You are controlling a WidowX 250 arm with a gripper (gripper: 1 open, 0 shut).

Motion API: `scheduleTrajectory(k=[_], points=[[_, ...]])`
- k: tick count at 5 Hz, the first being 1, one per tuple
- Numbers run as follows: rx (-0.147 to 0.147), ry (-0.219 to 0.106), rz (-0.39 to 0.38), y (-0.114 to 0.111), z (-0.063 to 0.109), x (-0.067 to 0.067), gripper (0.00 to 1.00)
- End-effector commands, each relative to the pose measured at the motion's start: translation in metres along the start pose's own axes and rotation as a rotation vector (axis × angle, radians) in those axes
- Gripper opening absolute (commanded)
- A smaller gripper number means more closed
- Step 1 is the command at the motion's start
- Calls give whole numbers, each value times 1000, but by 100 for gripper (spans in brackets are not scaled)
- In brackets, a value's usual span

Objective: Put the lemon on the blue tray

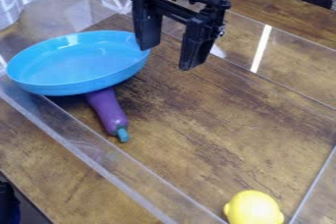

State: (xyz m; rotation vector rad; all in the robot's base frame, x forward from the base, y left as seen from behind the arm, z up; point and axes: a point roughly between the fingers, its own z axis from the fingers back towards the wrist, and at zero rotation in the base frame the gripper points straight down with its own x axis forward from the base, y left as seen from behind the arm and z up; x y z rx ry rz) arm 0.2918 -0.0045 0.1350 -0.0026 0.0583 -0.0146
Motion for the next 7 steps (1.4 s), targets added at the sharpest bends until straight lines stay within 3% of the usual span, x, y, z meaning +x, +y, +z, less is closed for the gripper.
scheduleTrajectory(k=[1,2,5,6,7], points=[[1,8,-13,1,0,4,100],[3,10,-52,-3,-2,8,100],[5,27,-31,-10,-6,3,100],[11,32,-93,-11,-21,4,100],[24,19,-233,-21,-44,3,100]])
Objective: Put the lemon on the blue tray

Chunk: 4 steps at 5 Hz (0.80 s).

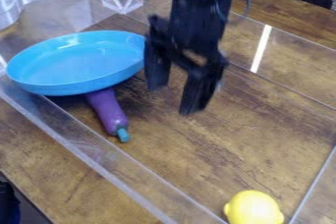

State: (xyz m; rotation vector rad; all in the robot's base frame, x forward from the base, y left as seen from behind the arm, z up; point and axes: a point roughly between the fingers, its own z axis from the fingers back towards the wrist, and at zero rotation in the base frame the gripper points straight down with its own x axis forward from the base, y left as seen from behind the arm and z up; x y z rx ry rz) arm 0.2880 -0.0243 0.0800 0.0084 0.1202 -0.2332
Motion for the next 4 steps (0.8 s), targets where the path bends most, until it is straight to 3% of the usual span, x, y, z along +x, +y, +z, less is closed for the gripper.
scheduleTrajectory(k=[1,2,3,4], points=[[46,-64,-181,-24,-7,6,100],[81,-75,-339,-52,-23,9,100],[98,-77,-411,-58,-26,9,100],[88,-81,-433,-55,-21,9,100]])
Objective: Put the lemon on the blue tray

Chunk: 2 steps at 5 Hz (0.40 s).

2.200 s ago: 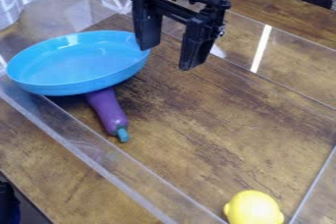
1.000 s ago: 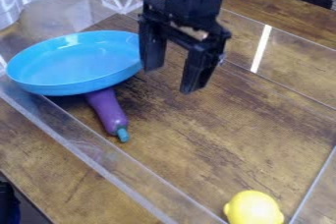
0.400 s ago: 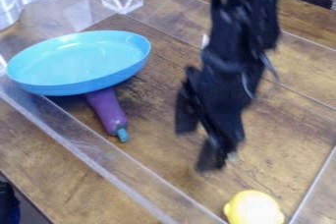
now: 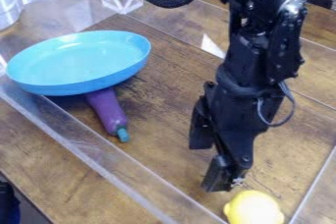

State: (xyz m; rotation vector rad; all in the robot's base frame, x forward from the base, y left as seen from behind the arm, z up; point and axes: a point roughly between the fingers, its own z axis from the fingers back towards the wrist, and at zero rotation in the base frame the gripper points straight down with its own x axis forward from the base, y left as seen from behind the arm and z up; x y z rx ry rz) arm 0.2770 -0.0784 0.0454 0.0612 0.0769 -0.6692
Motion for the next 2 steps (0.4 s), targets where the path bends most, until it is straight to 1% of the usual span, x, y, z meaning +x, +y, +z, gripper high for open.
scheduleTrajectory(k=[1,2], points=[[6,-51,-18,6,19,1,100],[-2,-56,-52,8,9,-1,100]])
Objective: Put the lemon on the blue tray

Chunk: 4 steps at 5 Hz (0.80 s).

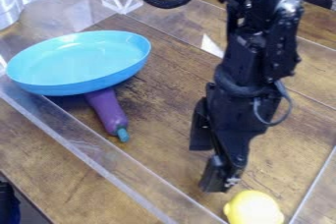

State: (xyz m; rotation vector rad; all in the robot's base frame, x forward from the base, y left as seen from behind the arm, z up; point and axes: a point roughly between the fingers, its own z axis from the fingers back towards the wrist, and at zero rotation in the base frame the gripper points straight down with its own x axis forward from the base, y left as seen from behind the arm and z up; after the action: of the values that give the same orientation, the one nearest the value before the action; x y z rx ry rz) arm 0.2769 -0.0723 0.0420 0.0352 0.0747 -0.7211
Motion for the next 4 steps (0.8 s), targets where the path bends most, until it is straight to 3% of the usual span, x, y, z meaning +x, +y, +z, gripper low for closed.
scheduleTrajectory(k=[1,2,3,4], points=[[14,-47,-35,4,2,0,100],[3,-48,-20,15,-6,7,100],[-6,-48,-1,26,-9,13,0],[5,-56,-80,19,0,12,0]])
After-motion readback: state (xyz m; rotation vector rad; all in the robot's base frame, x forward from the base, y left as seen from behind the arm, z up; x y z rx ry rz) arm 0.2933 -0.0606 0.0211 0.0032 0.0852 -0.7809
